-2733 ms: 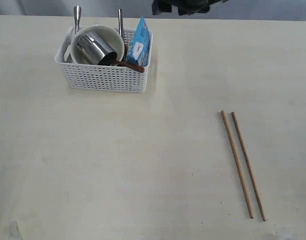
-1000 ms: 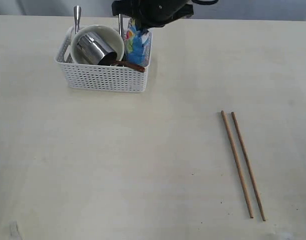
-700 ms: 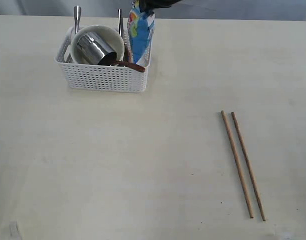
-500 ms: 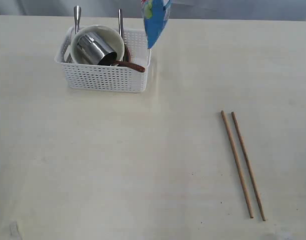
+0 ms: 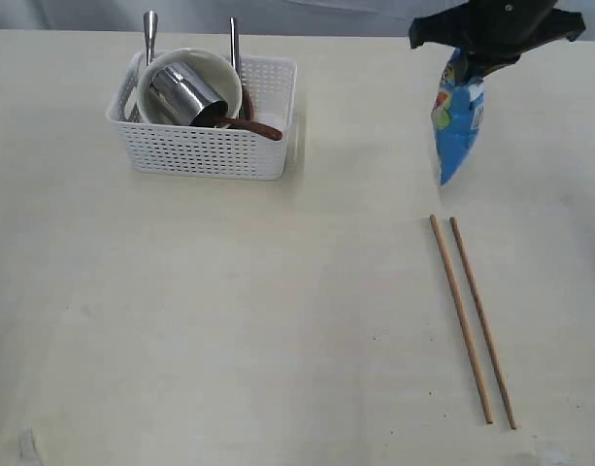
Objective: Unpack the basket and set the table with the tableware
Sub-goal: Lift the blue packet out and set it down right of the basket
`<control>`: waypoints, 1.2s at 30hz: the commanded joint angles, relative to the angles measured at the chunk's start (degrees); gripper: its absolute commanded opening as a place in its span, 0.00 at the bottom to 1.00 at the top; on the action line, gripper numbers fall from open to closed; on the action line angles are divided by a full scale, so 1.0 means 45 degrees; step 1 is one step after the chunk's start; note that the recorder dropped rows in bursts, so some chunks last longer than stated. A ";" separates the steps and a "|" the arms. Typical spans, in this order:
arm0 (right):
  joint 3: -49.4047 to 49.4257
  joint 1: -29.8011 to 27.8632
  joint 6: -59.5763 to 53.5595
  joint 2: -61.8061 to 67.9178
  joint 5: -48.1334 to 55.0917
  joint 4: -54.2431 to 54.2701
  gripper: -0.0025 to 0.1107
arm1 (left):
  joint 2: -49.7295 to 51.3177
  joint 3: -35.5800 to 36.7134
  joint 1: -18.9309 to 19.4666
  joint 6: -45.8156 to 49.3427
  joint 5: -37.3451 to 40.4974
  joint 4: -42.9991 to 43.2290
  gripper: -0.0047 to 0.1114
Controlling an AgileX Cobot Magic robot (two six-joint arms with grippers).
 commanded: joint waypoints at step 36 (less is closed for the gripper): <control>-0.2258 0.2931 0.1875 0.3603 0.1230 -0.5627 0.52 | -0.0037 0.0044 0.0039 -0.0062 -0.0035 0.0051 0.04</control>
